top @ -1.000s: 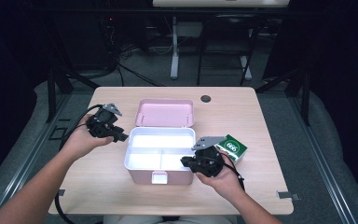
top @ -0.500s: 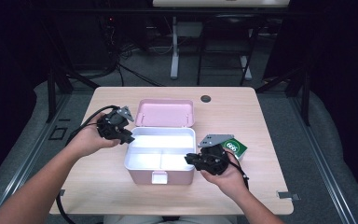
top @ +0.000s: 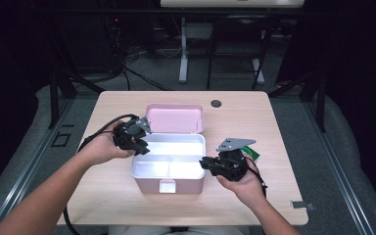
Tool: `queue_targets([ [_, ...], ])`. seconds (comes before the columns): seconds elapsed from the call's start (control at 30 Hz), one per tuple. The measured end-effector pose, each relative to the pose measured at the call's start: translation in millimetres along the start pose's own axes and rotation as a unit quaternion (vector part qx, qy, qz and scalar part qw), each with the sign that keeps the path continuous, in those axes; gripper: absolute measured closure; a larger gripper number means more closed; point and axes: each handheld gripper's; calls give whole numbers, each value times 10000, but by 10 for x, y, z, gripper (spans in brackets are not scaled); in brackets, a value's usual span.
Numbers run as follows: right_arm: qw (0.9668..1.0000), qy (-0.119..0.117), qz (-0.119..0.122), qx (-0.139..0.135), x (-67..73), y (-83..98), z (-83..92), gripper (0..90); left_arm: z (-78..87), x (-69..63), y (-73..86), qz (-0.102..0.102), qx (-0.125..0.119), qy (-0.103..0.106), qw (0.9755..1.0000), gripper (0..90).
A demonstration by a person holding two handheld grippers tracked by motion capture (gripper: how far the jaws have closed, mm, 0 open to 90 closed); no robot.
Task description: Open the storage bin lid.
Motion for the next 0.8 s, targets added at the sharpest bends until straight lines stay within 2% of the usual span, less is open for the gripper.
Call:
queue_targets([
  [0.23, 9999, -12, -77, -67, -40, 33, 25, 781, -27, -134, -114, -316, 198, -266, 9990, 723],
  [0.43, 9998, -35, -163, -130, -65, 73, 39, 778, -60, -295, -219, -595, 350, -515, 9963, 721],
  [0.8, 9996, -52, -238, -159, -95, 106, 25, 776, -158, -414, -427, -912, 519, -692, 9921, 728],
])
Point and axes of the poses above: each handheld gripper's, and its own axes: z roughly backward along the jaws, y roughly out of its underside, x roughly to its left, and after that the axes turned 14 degrees about x, right-handed
